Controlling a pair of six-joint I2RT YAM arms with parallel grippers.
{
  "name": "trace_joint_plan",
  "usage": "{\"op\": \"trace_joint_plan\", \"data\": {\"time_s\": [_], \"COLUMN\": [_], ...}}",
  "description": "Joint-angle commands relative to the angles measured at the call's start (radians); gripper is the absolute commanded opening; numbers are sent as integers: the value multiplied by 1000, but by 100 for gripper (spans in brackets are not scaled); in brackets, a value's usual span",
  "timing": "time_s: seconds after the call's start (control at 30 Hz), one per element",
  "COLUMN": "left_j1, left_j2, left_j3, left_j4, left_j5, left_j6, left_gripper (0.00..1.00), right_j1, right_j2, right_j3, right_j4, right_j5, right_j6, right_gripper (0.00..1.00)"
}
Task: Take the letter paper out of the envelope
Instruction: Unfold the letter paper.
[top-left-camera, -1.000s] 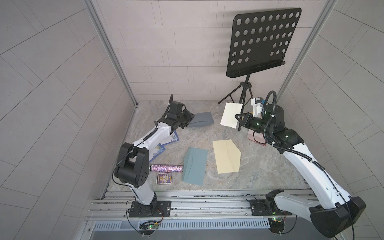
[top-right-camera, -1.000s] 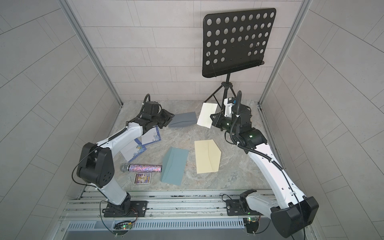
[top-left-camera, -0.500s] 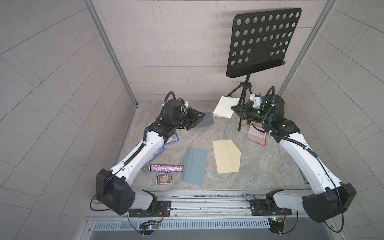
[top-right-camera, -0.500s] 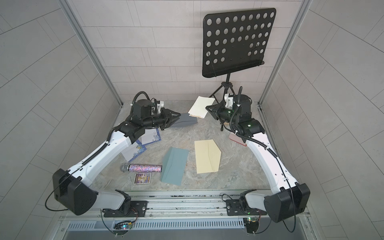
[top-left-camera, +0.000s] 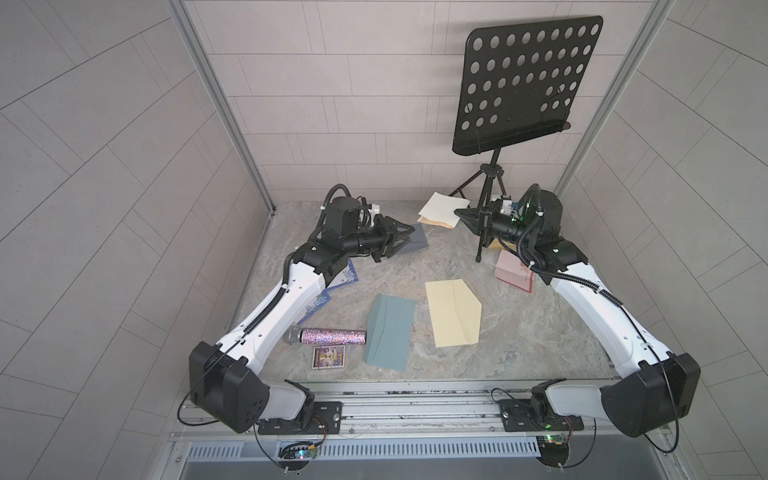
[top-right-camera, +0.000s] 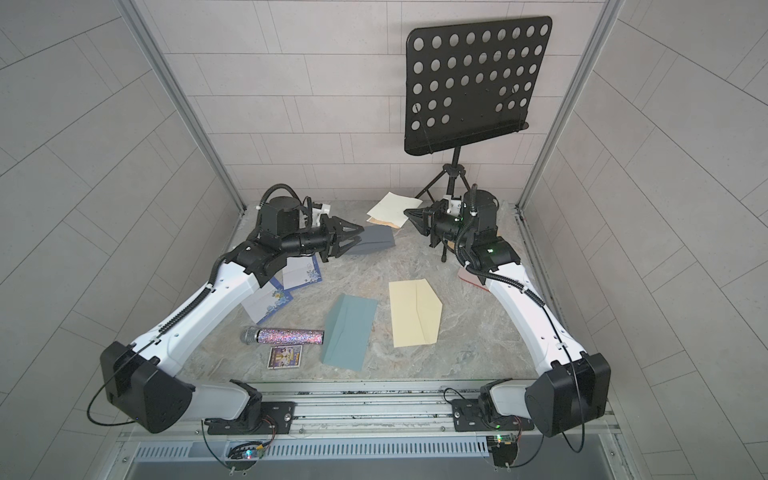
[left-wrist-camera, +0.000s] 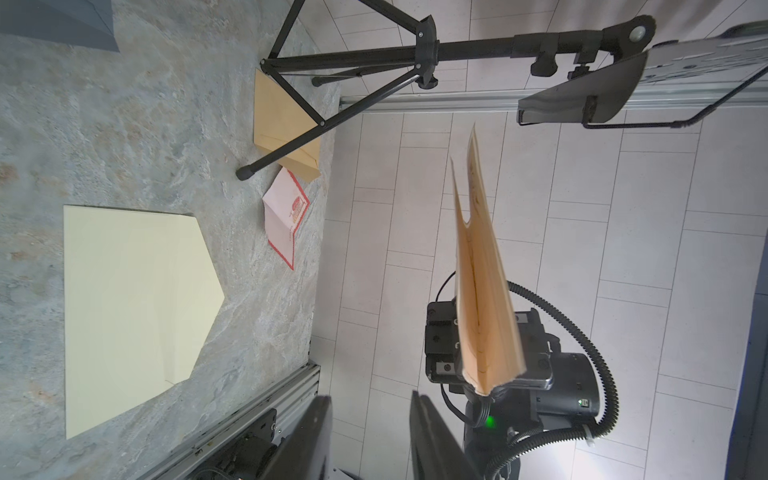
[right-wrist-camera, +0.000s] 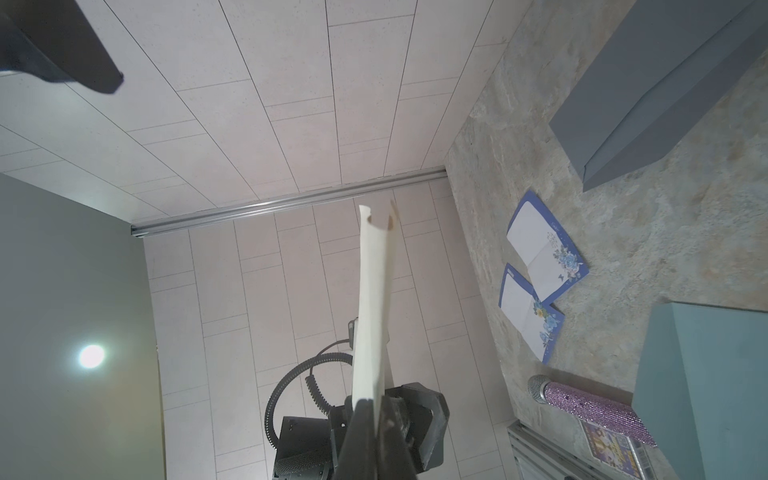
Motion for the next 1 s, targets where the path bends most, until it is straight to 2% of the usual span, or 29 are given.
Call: {"op": "trace_joint_plan", "data": {"time_s": [0.0,0.73,0.97], "left_j1": [7,11,6], "left_j2": [5,12,34], "left_j3": [27,-1,-2], "left_j4": [54,141,184], "left_j5": [27,27,34], "left_j6": [-52,-118,-137], "left_gripper": [43,45,42], "right_j1": [-6,-5,3], "right_j2": [-4,-4,0], "right_j3": [0,-50,-64], "right_j4": [45,93,131], "right_j5": [-29,-61,-71], "right_j6": [58,93,118], "right_gripper": [0,0,0]}}
